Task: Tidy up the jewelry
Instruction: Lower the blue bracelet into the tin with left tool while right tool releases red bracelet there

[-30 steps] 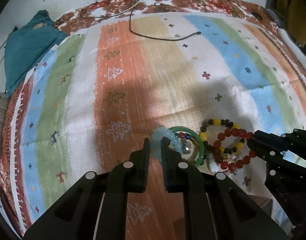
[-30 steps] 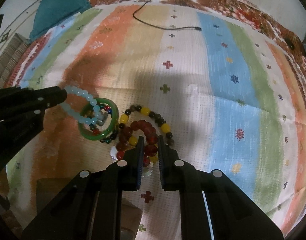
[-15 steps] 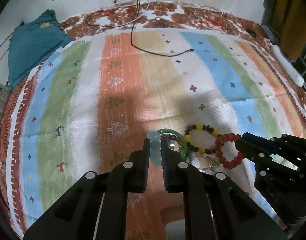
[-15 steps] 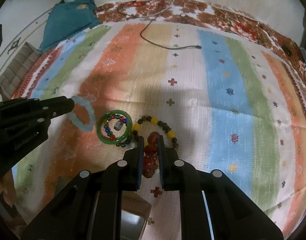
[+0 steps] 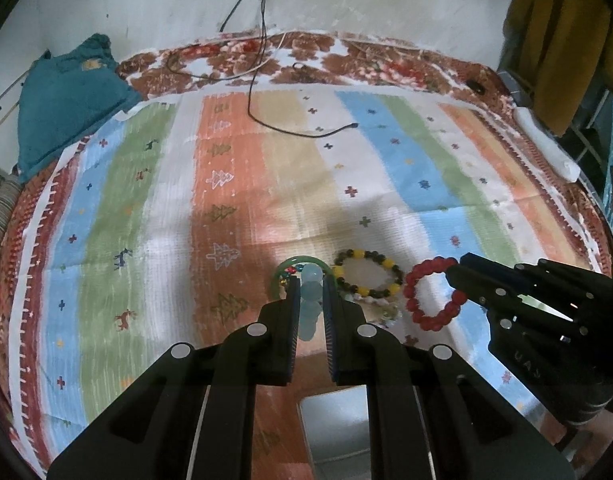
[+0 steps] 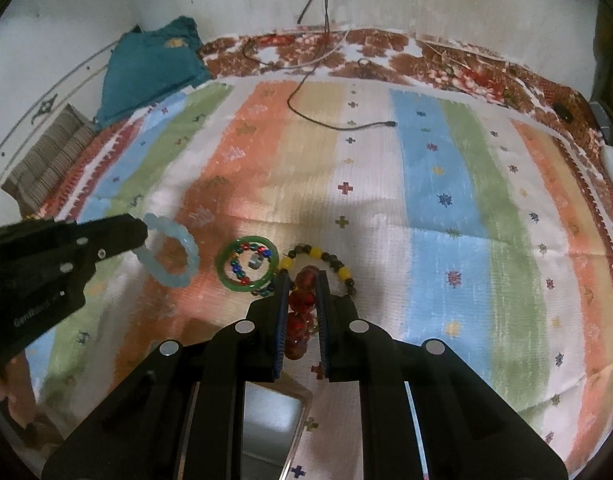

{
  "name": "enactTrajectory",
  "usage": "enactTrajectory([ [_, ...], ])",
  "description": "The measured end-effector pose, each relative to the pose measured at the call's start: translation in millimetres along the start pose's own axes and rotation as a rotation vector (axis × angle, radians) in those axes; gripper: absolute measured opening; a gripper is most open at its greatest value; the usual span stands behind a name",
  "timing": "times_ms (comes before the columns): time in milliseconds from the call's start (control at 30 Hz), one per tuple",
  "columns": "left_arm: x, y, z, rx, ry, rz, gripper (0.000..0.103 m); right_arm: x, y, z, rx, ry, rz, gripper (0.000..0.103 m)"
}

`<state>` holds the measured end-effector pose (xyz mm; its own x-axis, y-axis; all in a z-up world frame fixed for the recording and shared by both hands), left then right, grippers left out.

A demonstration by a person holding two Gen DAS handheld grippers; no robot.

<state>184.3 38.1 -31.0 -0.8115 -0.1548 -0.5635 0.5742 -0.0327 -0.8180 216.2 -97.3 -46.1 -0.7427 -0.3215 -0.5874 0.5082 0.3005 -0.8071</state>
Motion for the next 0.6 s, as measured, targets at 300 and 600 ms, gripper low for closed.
enactTrajectory([
  [300, 8, -23, 12, 0.025, 0.027, 0.050, 0.011, 8, -34, -15, 0.001, -0.048, 0.083, 0.014],
  [600, 19, -46, 19, -0.004, 0.052, 0.108, 0.011, 15, -49, -24, -0.006, -0.074, 0.118, 0.014],
])
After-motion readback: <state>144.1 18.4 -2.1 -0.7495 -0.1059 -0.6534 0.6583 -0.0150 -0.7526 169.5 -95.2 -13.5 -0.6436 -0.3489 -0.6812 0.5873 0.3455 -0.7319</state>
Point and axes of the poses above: each gripper's, at about its wrist camera, not at the fingertips, and y roughly the way its jaws point, z to its right, x to its underside, the point moved 3 cm from there along y, roughly the way its jaws point
